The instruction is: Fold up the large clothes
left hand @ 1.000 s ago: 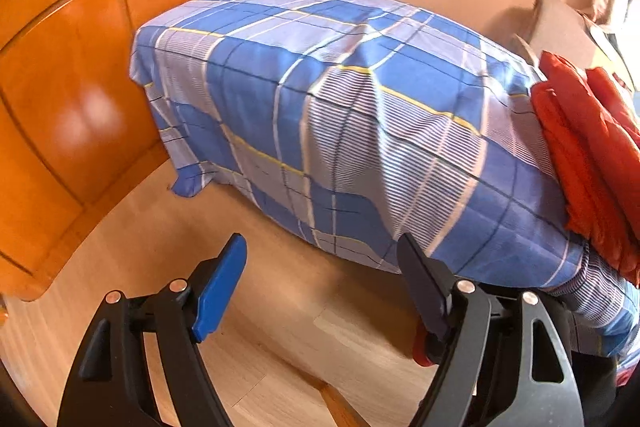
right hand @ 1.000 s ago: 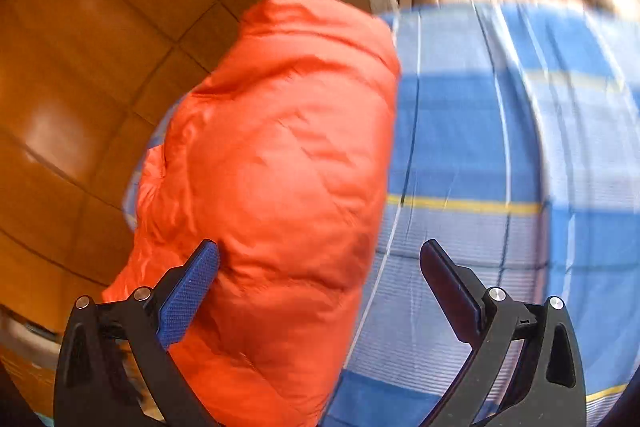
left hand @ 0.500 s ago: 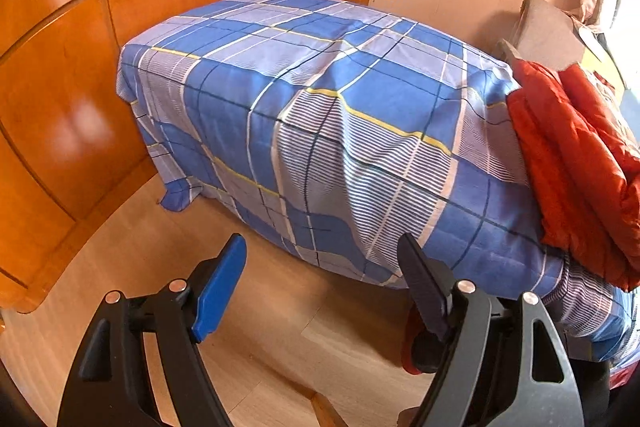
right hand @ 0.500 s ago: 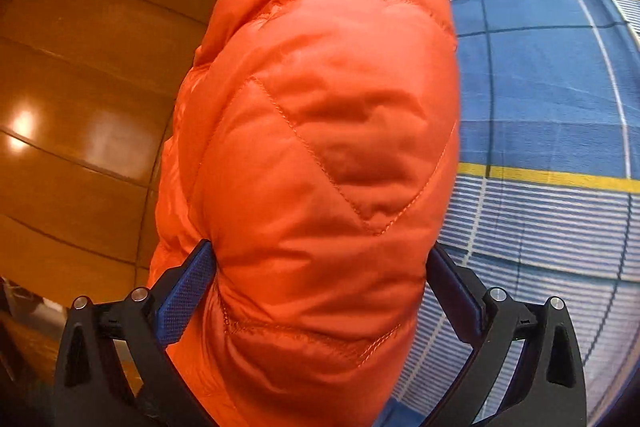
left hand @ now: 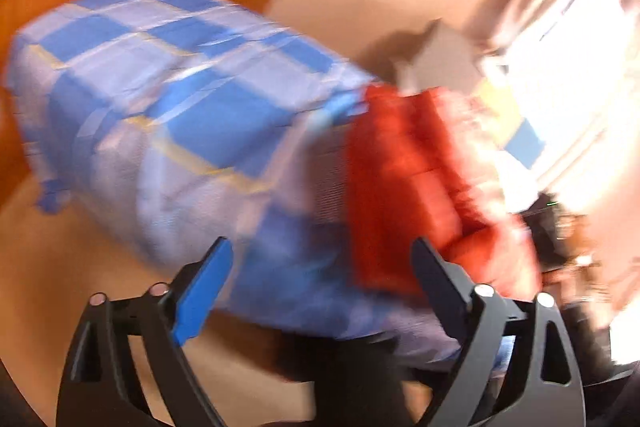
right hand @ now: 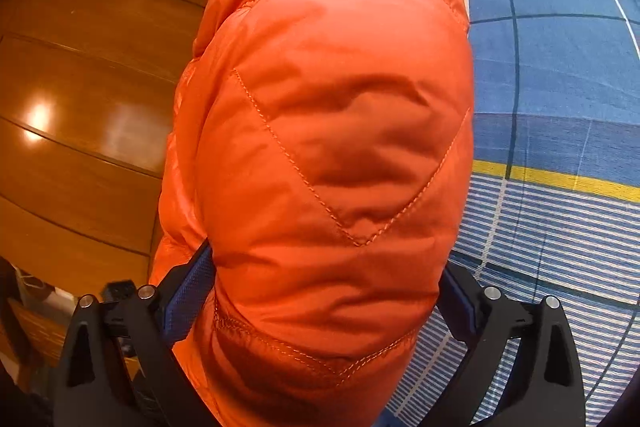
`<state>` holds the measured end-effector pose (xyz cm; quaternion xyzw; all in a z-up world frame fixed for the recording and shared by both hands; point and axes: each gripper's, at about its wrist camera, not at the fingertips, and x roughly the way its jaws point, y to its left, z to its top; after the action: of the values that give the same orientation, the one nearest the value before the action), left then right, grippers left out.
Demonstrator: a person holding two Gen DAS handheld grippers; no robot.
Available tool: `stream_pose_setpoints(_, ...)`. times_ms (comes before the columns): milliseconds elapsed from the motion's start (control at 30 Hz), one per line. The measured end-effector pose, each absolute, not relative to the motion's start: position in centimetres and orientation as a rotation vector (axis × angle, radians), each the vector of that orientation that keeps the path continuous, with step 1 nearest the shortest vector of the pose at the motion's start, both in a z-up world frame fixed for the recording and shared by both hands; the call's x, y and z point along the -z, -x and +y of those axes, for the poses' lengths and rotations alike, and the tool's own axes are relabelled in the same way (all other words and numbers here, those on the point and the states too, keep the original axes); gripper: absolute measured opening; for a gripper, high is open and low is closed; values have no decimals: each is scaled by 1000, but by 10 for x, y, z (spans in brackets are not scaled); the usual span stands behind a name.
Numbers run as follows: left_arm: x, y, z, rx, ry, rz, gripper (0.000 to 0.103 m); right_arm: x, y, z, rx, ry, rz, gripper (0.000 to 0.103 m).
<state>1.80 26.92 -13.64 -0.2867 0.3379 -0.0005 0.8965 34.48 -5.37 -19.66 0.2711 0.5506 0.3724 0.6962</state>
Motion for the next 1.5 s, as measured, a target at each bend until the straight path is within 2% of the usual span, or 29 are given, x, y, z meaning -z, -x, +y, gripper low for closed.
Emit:
stream_pose_setpoints(133, 124, -57, 242, 170, 604, 694, 99, 194, -343, -59, -820, -603, 1226, 97)
stream_pose_setpoints(300, 128, -107, 221, 280, 530, 755, 100, 180, -336, -54, -789, -566, 1213, 100)
stream_pose_setpoints(500, 147, -154, 231, 384, 525, 813, 100, 167, -327, -43, -754, -508, 1197, 100)
stream_pose_setpoints(533, 151, -158, 233, 400, 541, 819, 99, 164, -327, -38, -750, -502, 1196, 100)
stream_pose_setpoints(633, 164, -169, 235, 483, 584, 831, 86, 159, -322, -32, -742, -475, 1192, 99)
stream_pose_setpoints(767, 176, -175, 235, 570, 624, 823, 64, 144, -314, -12, -723, -407, 1161, 87)
stream_pose_setpoints(867, 184, -174, 238, 619, 659, 802, 52, 131, -303, -2, -718, -357, 1128, 72)
stream_pose_setpoints(933, 187, -173, 241, 643, 684, 779, 46, 119, -295, 6, -715, -315, 1095, 59)
stream_pose_setpoints(967, 186, -171, 241, 653, 696, 764, 44, 115, -292, 8, -714, -299, 1084, 56)
stream_pose_setpoints(1033, 182, -170, 242, 665, 697, 740, 40, 104, -287, 16, -713, -265, 1059, 48)
stream_pose_setpoints(1200, 165, -167, 243, 697, 698, 678, 39, 78, -272, 23, -715, -217, 984, 39)
stream_pose_setpoints(1500, 112, -185, 205, 798, 607, 596, 39, 30, -248, -25, -688, -205, 856, 34)
